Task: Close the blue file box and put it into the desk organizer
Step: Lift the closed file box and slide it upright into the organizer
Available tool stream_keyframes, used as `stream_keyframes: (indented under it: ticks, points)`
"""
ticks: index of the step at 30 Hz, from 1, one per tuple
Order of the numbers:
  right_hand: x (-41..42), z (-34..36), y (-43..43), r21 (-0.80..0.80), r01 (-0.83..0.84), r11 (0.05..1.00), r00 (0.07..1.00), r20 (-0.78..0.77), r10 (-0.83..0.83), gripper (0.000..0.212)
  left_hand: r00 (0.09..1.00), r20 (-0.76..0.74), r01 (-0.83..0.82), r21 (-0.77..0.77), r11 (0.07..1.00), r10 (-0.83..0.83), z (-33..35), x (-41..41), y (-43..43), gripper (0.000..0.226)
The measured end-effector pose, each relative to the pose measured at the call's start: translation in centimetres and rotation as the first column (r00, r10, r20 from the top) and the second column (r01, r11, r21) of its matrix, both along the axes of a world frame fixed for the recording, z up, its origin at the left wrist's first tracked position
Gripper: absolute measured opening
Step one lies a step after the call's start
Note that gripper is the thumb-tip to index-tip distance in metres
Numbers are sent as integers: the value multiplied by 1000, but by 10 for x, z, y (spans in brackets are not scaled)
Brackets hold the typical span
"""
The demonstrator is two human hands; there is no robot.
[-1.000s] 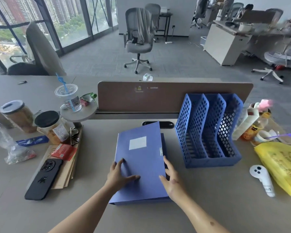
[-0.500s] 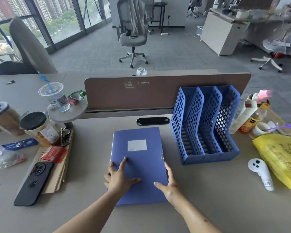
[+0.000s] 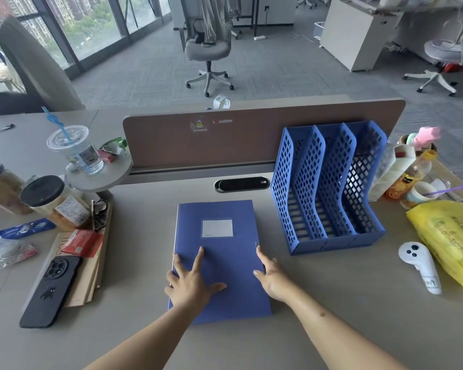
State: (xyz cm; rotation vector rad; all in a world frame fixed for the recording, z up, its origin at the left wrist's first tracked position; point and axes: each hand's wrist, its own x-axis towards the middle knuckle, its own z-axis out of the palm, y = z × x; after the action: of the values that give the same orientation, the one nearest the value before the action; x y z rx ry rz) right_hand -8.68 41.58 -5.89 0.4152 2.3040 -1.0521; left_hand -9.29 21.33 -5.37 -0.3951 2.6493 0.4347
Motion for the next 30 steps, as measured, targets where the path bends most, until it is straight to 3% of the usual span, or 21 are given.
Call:
stream_keyframes:
  ticks: [3, 6, 8, 10, 13, 18, 24, 30]
  points:
    - [1, 2, -5, 250, -181, 951, 981, -19, 192, 71, 1000, -9, 16, -30, 999, -17, 2, -1, 1, 107]
    - [-12, 5, -6, 429, -239, 871, 963, -13, 270, 65, 999, 22, 27, -39, 999, -26, 9, -6, 1, 111]
    - [-26, 4, 0, 371, -181, 911, 974, -60, 218, 50, 997, 73, 35, -39, 999, -32, 13, -10, -2, 120]
    - [-35, 3, 3, 200, -54, 978, 991, -109, 77, 43, 994, 108, 15, 2, 1000, -15, 13, -14, -8, 132]
    - [-35, 5, -1, -36, 132, 991, 991, -5, -133, 61, 990, 133, -70, 107, 992, 55, 10, -16, -14, 144]
    - [-29, 15, -13, -124, 187, 975, 982, 10, -187, 65, 991, 56, -132, 315, 940, 120, 10, -20, -22, 136]
    - [-32, 42, -34, -227, 160, 961, 915, -331, -231, 74, 986, -4, -146, 434, 889, 164, 21, -26, -34, 130]
    - [-32, 99, -34, -190, 108, 976, 814, -547, -197, 66, 946, -256, -13, 587, 810, 201, 42, -22, -45, 123]
